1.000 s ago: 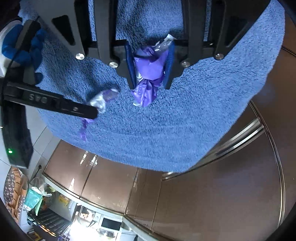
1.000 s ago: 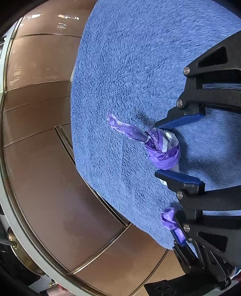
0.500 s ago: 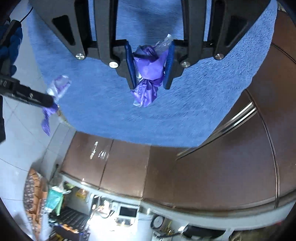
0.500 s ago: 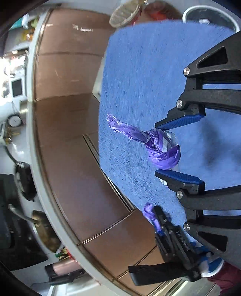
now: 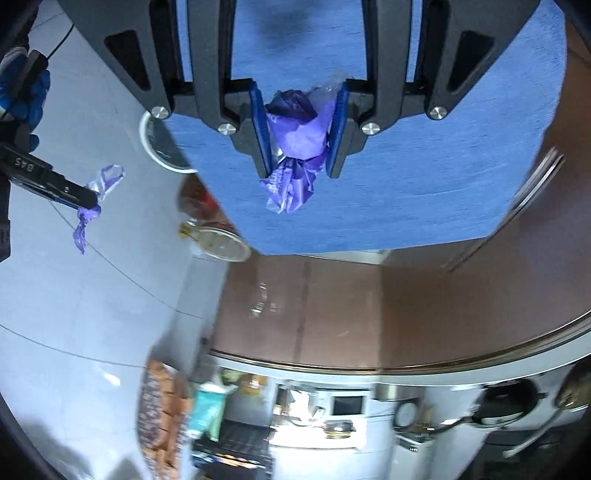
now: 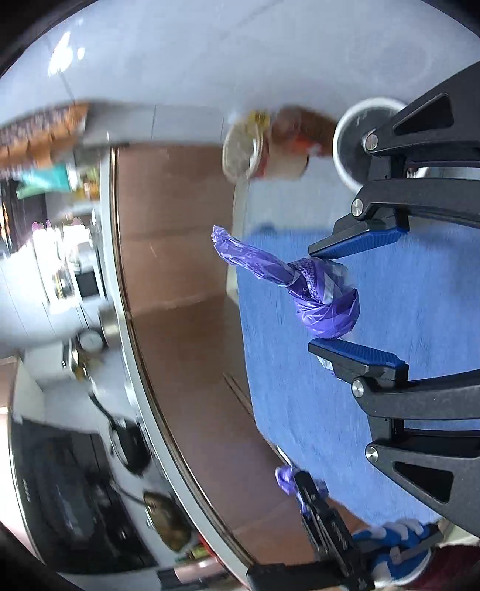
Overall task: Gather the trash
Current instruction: 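Carry both purple wrappers over the steel bin with both tools, then open both tools to drop the purple wrappers into the bin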
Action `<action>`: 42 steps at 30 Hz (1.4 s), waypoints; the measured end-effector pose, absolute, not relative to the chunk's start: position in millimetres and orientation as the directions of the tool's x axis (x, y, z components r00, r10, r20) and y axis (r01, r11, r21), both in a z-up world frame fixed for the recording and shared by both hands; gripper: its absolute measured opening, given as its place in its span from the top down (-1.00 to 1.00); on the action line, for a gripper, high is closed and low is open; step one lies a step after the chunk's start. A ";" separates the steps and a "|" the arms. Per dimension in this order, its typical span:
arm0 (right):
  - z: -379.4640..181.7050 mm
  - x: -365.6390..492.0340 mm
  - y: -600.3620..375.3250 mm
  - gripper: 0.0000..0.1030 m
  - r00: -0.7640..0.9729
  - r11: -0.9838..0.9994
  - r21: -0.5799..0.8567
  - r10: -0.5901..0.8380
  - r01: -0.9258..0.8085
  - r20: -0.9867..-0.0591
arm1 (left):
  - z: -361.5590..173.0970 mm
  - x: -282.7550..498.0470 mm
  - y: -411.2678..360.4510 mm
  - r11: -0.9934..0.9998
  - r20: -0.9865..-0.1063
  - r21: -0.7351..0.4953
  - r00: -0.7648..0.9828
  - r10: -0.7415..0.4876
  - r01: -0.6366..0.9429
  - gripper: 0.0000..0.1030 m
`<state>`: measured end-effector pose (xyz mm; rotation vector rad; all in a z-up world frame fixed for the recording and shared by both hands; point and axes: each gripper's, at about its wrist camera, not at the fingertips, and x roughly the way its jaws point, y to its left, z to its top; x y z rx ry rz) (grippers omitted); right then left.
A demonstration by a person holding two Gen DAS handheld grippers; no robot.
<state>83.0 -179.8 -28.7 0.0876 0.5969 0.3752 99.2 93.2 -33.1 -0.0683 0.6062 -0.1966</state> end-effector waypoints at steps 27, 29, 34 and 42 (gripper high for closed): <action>-221.9 228.9 -334.4 0.13 0.606 0.991 0.030 -0.054 0.129 -0.794 | -180.2 316.3 -209.8 0.855 -0.784 -0.286 0.407 -0.468 0.433 0.44; -233.8 236.7 -340.4 0.13 0.587 0.991 0.020 -0.063 0.133 -0.807 | -189.1 325.6 -217.4 0.856 -0.793 -0.291 0.392 -0.466 0.427 0.44; -259.4 252.5 -349.9 0.08 0.560 0.990 0.015 -0.067 0.141 -0.826 | -204.4 340.9 -226.9 0.846 -0.797 -0.344 0.349 -0.492 0.406 0.39; -264.9 252.7 -351.2 -0.16 0.557 0.986 -0.002 -0.095 0.165 -0.825 | -202.0 344.3 -225.5 0.842 -0.778 -0.369 0.365 -0.511 0.393 0.09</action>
